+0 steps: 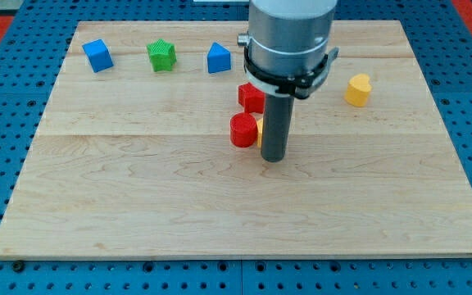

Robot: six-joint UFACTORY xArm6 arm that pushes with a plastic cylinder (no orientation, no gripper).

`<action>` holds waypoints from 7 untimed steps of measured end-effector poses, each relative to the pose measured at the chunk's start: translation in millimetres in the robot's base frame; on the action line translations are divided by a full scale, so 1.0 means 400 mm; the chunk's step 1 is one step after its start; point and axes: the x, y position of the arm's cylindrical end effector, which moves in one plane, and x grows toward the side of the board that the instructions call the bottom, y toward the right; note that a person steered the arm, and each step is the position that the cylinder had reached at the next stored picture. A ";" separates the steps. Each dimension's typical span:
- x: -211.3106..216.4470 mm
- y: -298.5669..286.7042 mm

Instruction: Push the red star left to the red circle

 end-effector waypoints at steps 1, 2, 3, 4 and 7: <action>0.003 0.033; -0.060 0.193; -0.164 0.125; -0.207 -0.030; -0.272 -0.230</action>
